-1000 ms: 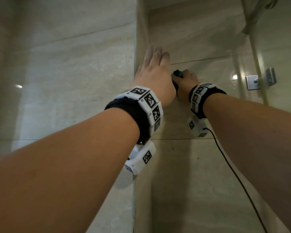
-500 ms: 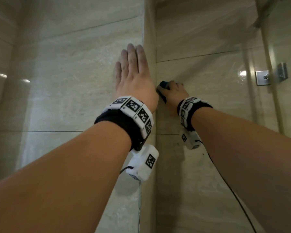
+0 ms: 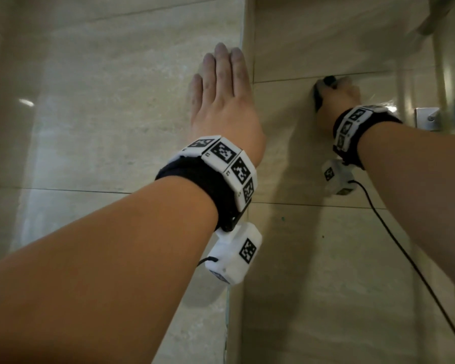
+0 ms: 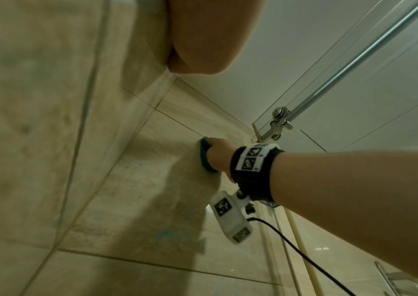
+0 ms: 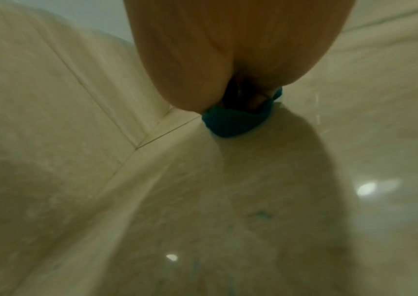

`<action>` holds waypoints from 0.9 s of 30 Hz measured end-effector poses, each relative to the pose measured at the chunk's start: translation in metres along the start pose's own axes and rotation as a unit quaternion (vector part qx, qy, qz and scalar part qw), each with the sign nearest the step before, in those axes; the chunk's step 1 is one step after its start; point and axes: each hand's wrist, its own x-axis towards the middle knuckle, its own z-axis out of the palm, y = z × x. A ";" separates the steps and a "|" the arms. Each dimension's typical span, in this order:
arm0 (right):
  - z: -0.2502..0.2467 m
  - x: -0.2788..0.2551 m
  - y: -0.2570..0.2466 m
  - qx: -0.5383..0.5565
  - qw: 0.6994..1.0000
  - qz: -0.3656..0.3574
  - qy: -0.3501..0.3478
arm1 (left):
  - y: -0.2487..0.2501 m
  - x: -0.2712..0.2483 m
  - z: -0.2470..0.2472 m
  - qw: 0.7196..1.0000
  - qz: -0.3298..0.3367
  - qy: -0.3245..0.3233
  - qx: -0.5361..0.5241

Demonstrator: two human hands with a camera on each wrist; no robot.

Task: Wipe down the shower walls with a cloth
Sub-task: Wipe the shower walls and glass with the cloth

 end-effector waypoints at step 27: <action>0.008 -0.008 -0.042 -0.033 0.998 -0.053 -0.032 | -0.003 -0.004 -0.003 1.000 0.005 -0.008 -0.015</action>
